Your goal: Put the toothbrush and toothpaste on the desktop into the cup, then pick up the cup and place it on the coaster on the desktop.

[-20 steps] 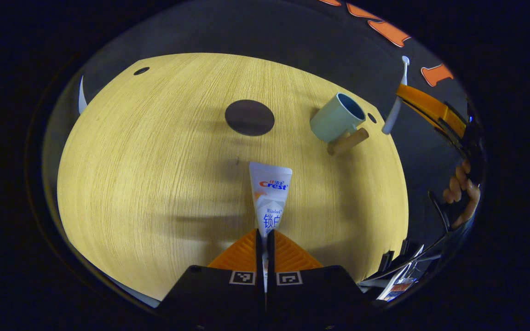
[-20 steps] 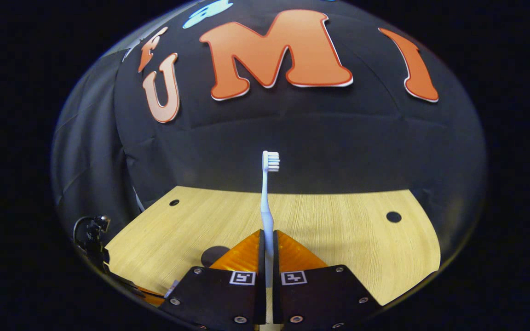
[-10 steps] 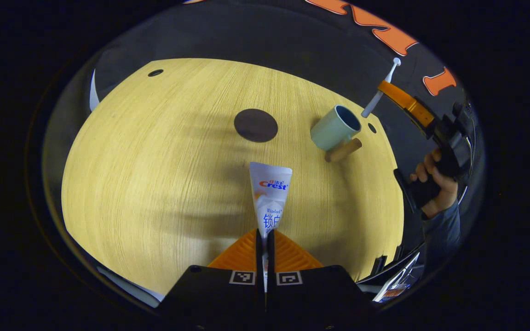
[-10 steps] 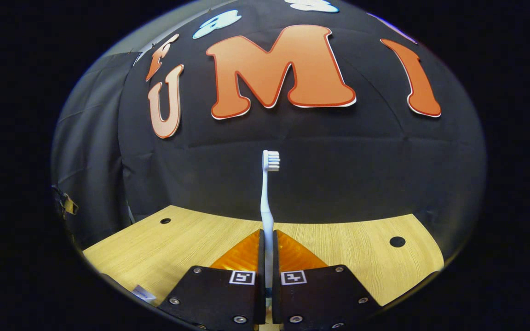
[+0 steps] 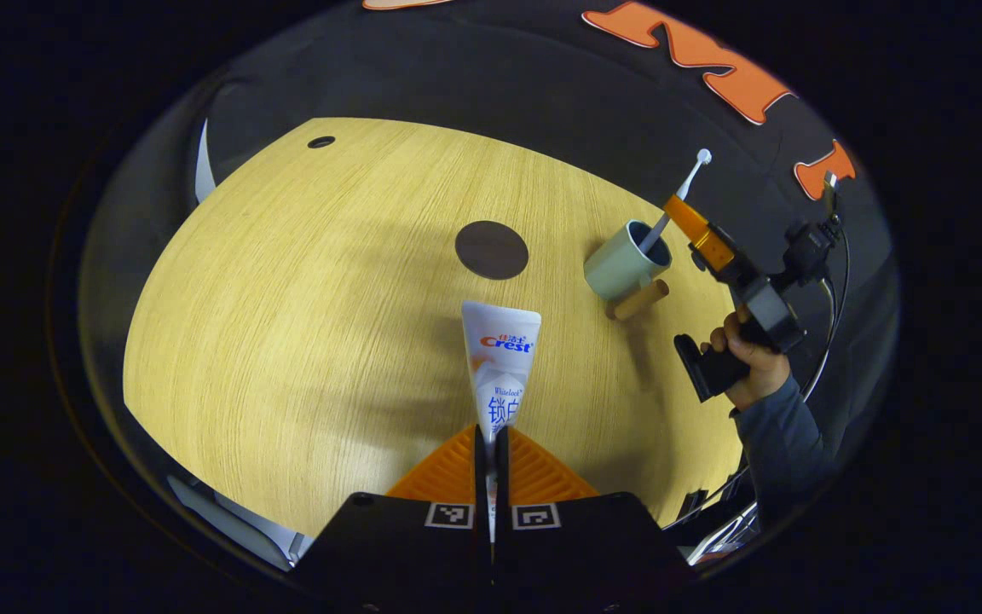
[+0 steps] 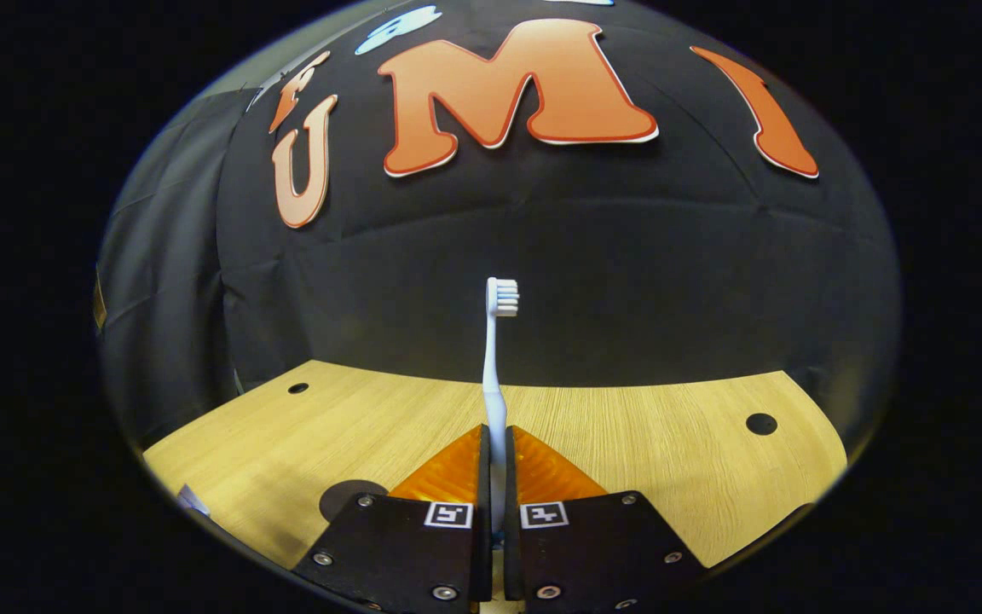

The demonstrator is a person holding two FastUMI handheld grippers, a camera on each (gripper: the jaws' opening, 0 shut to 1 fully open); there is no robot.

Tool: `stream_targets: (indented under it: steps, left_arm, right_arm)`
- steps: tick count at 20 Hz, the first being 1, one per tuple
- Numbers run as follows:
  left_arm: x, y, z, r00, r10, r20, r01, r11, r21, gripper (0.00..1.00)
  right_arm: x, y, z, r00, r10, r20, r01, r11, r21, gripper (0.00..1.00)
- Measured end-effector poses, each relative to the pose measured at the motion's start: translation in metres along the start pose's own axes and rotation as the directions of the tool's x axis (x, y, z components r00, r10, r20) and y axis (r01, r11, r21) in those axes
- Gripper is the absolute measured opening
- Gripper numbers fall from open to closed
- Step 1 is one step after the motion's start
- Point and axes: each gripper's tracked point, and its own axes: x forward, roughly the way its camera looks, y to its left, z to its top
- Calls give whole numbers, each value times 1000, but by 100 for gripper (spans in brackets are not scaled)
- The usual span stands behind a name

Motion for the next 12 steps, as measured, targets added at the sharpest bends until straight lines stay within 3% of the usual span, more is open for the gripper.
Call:
stream_targets:
  steps: [7, 12]
  left_arm:
    - [1, 1, 12, 999, 3, 34, -4, 1000, 19, 2]
    - [13, -4, 29, 997, -15, 71, 11, 998, 59, 2]
  right_arm:
    - [-5, -18, -7, 998, -54, -32, 55, 998, 41, 8]
    - [-20, -19, -17, 993, -49, -110, 54, 998, 37, 13]
